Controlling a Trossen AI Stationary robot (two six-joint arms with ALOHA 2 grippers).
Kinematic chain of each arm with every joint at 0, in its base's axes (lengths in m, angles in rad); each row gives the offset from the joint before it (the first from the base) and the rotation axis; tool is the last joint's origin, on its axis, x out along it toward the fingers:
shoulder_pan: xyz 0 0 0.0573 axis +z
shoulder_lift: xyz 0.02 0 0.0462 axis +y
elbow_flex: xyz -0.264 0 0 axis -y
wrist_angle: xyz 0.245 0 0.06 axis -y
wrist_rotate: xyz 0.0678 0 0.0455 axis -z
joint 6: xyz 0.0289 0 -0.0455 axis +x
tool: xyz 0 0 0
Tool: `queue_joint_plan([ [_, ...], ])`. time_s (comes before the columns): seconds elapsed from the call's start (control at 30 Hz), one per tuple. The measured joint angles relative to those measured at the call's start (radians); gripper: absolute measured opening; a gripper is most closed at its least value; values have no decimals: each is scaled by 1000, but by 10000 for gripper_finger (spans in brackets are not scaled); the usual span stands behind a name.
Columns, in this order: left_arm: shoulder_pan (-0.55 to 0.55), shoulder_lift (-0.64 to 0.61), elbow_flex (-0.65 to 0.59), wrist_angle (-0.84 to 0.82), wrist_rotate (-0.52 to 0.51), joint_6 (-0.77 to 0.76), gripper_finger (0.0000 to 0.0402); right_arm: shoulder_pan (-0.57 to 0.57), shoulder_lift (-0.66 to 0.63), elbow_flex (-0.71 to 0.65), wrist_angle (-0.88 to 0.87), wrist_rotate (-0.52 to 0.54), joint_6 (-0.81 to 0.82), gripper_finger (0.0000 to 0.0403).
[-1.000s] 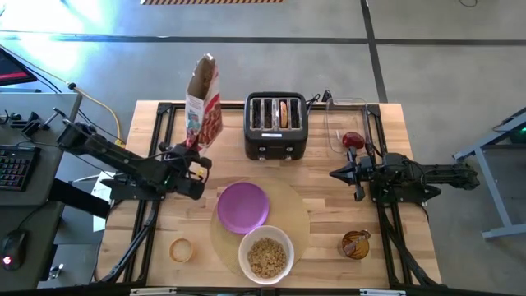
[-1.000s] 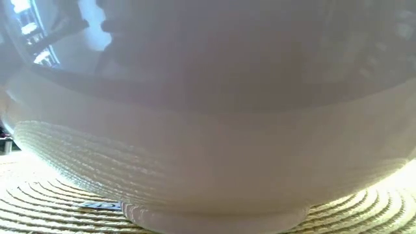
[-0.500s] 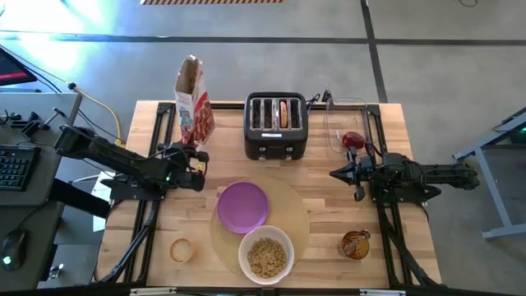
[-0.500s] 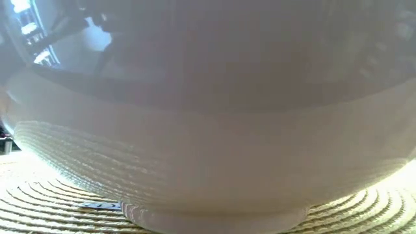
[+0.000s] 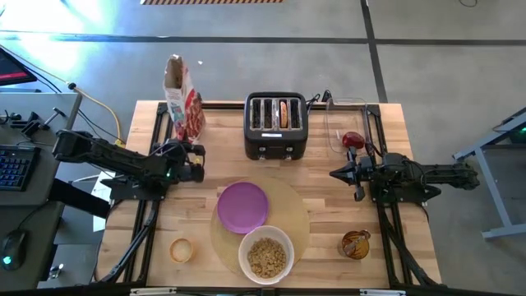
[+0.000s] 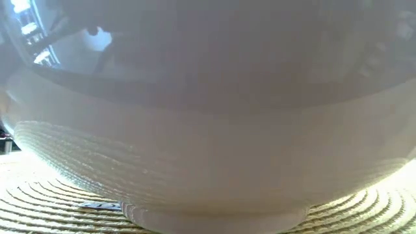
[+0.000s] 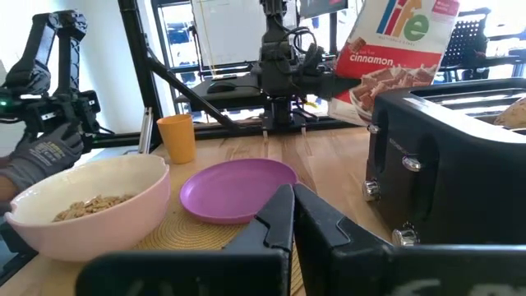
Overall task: Arrange a breakfast setting
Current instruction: Pour the cereal from the white cereal box into the white bowl
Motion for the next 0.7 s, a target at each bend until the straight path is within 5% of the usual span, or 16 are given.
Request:
queue_joint_plan([
  [0.7, 70, 110, 1, 19, 150, -100, 73, 0, 0, 0, 0, 3, 0, 0],
])
